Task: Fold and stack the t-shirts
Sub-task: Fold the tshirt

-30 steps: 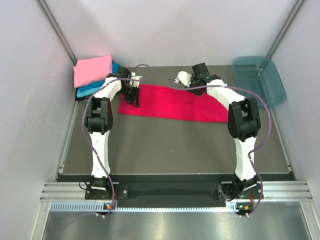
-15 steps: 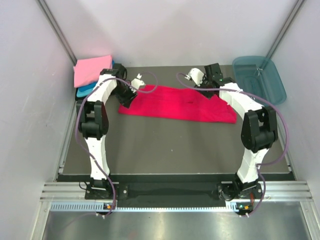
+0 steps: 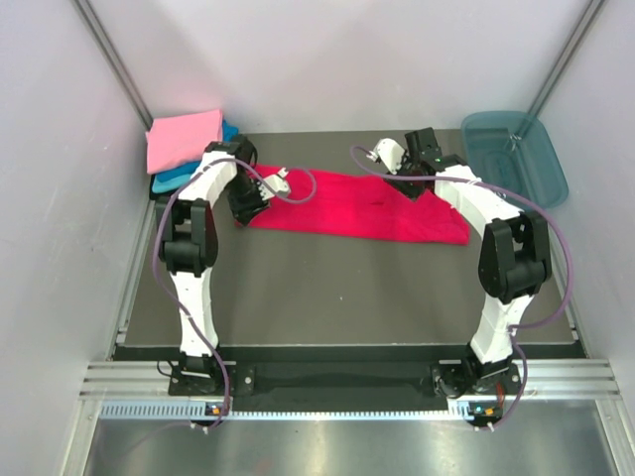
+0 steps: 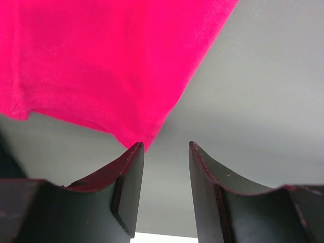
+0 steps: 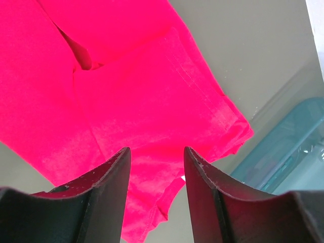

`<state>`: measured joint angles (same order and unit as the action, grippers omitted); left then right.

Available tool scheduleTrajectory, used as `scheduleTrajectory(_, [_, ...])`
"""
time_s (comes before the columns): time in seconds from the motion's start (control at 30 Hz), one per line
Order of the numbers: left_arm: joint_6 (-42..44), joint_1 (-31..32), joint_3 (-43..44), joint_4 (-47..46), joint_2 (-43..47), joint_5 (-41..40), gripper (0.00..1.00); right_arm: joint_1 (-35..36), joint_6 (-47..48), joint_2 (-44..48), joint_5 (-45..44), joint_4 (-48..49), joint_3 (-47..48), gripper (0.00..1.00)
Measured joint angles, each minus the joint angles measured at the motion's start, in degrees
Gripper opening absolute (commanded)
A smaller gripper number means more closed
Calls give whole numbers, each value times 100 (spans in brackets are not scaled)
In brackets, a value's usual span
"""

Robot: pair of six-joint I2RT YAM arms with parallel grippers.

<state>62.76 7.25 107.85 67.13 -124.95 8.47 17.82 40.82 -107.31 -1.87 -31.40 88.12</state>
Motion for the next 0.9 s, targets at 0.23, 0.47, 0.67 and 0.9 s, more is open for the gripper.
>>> scheduleTrajectory(0.23, [-7,74,2,-4,-413,-74,50,0,0,0,4,2,-11,47])
scheduleTrajectory(0.47, [-76,146,2,-48,-516,-323,50,0,0,0,4,2,-35,47])
scheduleTrajectory(0.67, [-227,203,-120,-251,-507,-560,45,0,2,0,0,2,-35,47])
scheduleTrajectory(0.9, [-546,251,-409,-695,-354,-828,39,0,0,0,0,2,-35,47])
